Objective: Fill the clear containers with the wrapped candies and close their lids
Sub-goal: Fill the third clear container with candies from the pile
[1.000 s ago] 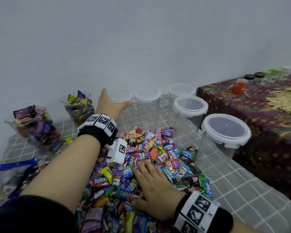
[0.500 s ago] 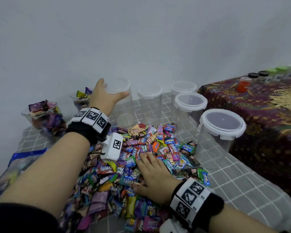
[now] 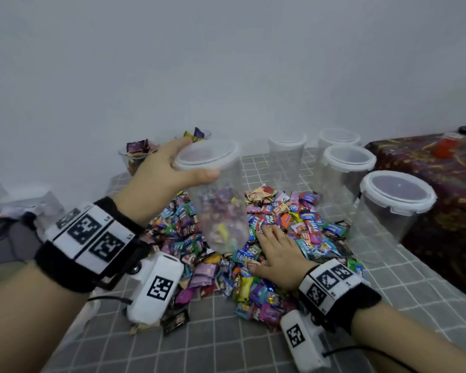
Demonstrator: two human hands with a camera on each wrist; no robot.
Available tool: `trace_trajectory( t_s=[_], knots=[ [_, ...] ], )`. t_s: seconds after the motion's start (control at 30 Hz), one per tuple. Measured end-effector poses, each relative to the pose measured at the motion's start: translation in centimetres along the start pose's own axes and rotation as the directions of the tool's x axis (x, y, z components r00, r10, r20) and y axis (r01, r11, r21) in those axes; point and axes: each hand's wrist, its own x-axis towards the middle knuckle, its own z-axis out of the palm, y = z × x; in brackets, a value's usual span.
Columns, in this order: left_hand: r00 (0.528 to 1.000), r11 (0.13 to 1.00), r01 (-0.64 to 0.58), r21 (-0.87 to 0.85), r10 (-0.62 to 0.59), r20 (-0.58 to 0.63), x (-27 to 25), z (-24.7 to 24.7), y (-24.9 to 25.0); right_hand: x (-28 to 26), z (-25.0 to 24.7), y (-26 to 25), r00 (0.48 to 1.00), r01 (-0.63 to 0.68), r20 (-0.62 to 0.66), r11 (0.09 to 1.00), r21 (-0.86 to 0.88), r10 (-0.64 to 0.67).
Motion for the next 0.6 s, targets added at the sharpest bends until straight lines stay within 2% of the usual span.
trace_trajectory(
  t_s=[0.1,0.17,0.23,0.33,0.43,0.53,0.6],
  knots=[
    [0.982,0.992,0.129,-0.009,-0.126,0.139,-2.7,-1.1,-1.2,0.0,0.0,-0.1,1.0,-0.005,-0.003,1.0,-0.004,0.005],
    [0.96,0.983,0.177,-0.039,-0.163,0.229,-4.4,-1.2,-2.0,0.1,0.1,0.0,1.0,-0.006,-0.011,1.0,-0.009,0.006],
    [0.946,0.975,0.216,-0.051,-0.196,0.259,-5.9,-0.9,-2.6,0.0,0.1,-0.1,1.0,-0.007,-0.015,1.0,-0.006,0.007],
    [0.949,0.967,0.237,-0.092,-0.211,0.233,-7.4,-0.4,-4.1,-0.1,0.0,-0.2,1.0,-0.014,-0.015,1.0,0.003,0.014],
    [0.971,0.965,0.221,-0.14,-0.203,0.129,-8.1,0.2,-5.0,-0.2,-0.1,-0.2,0.999,-0.023,-0.029,0.999,0.035,0.024],
    [0.988,0.981,0.157,-0.114,-0.155,0.023,-8.6,0.6,-5.6,-0.4,-0.4,-0.5,0.998,-0.033,-0.042,0.995,0.09,0.037],
    [0.995,0.993,0.102,-0.061,-0.102,-0.007,-9.0,0.9,-5.8,-0.4,-0.6,-0.7,0.997,-0.034,-0.058,0.985,0.167,0.044]
  ],
)
